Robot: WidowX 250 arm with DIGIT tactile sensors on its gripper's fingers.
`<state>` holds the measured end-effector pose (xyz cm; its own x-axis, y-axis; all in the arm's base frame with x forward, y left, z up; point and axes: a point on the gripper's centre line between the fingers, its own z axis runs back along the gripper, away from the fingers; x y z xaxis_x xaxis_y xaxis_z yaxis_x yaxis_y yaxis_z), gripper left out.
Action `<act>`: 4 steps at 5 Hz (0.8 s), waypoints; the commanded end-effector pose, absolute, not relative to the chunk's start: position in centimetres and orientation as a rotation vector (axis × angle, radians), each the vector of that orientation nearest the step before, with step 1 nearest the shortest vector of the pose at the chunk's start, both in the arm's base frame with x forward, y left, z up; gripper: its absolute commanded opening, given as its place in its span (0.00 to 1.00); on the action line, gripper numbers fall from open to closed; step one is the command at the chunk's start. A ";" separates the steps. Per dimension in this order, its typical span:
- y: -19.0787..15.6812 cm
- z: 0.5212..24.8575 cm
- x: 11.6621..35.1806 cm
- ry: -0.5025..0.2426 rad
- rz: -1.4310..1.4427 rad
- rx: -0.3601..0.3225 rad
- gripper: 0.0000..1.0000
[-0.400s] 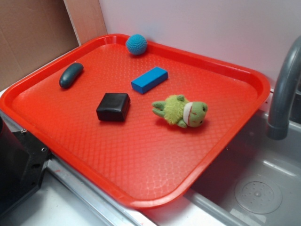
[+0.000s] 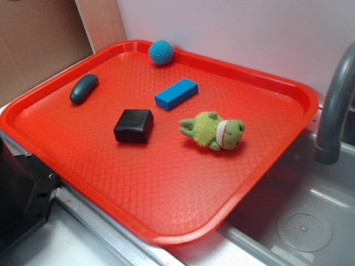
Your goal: Grab the green animal.
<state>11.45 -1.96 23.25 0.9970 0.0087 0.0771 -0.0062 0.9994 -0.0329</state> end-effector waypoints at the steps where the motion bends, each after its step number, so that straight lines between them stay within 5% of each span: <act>1: -1.8 23.3 11.4 -0.080 -0.213 -0.101 1.00; 2: -2.8 23.0 11.7 -0.071 -0.335 -0.001 1.00; 3: -7.1 21.3 16.6 -0.114 -0.407 0.086 1.00; 4: -9.3 19.4 18.2 -0.171 -0.492 0.135 1.00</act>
<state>18.12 -9.02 18.63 0.8773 -0.4697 0.0990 0.4510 0.8772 0.1648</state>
